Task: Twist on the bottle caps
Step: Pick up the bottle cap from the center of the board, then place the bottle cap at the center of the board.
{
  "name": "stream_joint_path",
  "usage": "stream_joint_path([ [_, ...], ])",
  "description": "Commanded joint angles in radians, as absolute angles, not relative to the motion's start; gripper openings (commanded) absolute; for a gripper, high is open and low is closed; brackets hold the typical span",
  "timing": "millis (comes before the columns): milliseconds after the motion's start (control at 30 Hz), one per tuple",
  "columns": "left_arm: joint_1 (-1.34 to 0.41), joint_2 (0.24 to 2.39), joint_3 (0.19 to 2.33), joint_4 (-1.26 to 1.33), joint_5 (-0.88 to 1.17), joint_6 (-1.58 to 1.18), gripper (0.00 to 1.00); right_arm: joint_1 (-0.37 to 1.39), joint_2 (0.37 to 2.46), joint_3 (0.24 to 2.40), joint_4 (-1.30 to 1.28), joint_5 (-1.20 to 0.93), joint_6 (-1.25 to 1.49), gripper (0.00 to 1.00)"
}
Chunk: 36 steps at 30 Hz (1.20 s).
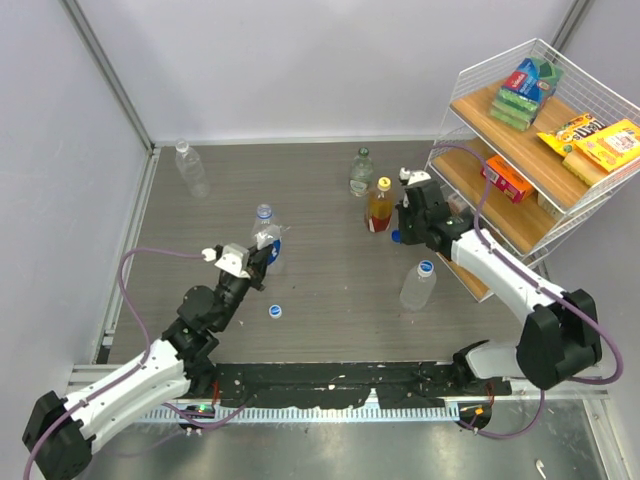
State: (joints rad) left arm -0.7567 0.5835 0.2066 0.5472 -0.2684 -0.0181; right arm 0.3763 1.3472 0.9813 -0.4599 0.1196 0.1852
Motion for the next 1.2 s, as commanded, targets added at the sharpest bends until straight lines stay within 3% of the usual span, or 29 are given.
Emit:
stream_joint_path([
  [0, -0.75, 0.548, 0.213, 0.539, -0.265, -0.025, 0.0, 0.556, 1.298, 1.089, -0.573, 0.37, 0.137, 0.01],
  [100, -0.75, 0.526, 0.236, 0.494, -0.325, -0.038, 0.0, 0.707, 1.362, 1.153, -0.626, 0.471, 0.165, 0.01],
  [333, -0.75, 0.465, 0.337, 0.279, -0.509, -0.087, 0.0, 0.865, 1.521, 1.212, -0.537, 0.409, 0.152, 0.01],
  [433, -0.75, 0.445, 0.37, 0.21, -0.601, -0.124, 0.0, 0.882, 1.647, 1.253, -0.578, 0.515, 0.167, 0.01],
  [667, -0.75, 0.443, 0.462, 0.052, -0.713, -0.186, 0.0, 0.884, 1.768, 1.275, -0.603, 0.521, 0.187, 0.01],
  [833, -0.75, 0.46, 0.5, 0.003, -0.741, -0.207, 0.0, 0.884, 1.867, 1.351, -0.762, 0.794, 0.199, 0.01],
  [1167, -0.75, 0.448, 0.506, -0.021, -0.753, -0.195, 0.0, 0.9, 2.035, 1.426, -0.94, 1.051, 0.259, 0.01],
])
